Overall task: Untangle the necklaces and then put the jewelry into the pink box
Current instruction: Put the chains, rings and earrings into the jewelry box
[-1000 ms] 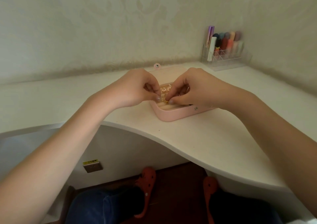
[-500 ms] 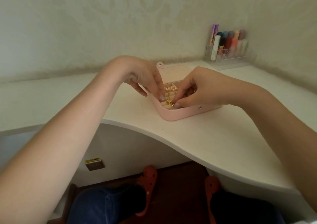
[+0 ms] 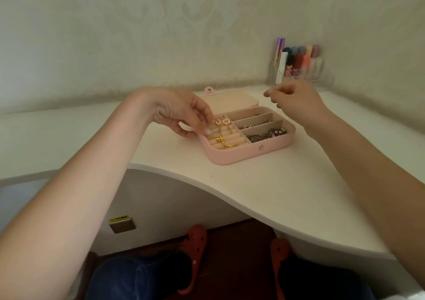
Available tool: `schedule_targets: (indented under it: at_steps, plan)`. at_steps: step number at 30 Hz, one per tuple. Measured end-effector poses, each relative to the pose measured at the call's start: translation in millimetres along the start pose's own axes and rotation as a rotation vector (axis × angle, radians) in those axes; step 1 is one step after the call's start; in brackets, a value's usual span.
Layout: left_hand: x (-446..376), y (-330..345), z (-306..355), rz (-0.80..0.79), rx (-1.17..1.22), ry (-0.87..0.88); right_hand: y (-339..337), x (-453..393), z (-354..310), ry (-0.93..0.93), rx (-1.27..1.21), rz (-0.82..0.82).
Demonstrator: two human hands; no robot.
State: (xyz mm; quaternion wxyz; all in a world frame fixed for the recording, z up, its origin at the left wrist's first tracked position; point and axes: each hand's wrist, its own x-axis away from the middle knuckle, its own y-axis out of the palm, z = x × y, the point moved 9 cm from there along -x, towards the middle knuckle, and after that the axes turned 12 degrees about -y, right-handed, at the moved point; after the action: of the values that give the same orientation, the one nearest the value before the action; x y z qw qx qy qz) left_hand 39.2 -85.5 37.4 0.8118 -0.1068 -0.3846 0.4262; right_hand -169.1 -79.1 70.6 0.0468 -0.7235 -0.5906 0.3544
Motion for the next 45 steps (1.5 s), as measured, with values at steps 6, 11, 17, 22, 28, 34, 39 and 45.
schedule_targets:
  at_steps: [6, 11, 17, 22, 28, 34, 39, 45]
  plan:
    - [4, 0, -2, -0.013, 0.052, 0.028, 6, 0, 22, 0.122, -0.039, -0.007]
    - [3, -19, -19, 0.102, 0.465, 0.030, 24, 6, 23, 0.145, -0.083, -0.116]
    - [4, -62, -47, 0.923, 0.376, -0.016, 32, 8, 23, 0.147, -0.199, -0.141]
    - [-17, -42, -43, 0.894, 0.443, 0.030, 34, 9, 29, 0.215, -0.368, -0.084]
    - [-3, -51, -40, 0.912, 0.766, 0.348, 38, 5, 36, 0.241, -0.422, 0.016]
    - [4, -51, -17, 0.769, 0.788, 0.597, 40, 4, 30, 0.237, -0.659, 0.144]
    - [4, -33, -7, 0.745, 0.613, 0.526, 43, 8, 28, 0.295, -0.971, 0.236]
    - [-5, -15, -10, 0.335, 0.953, 0.444, 30, 13, 30, 0.315, -1.109, 0.311]
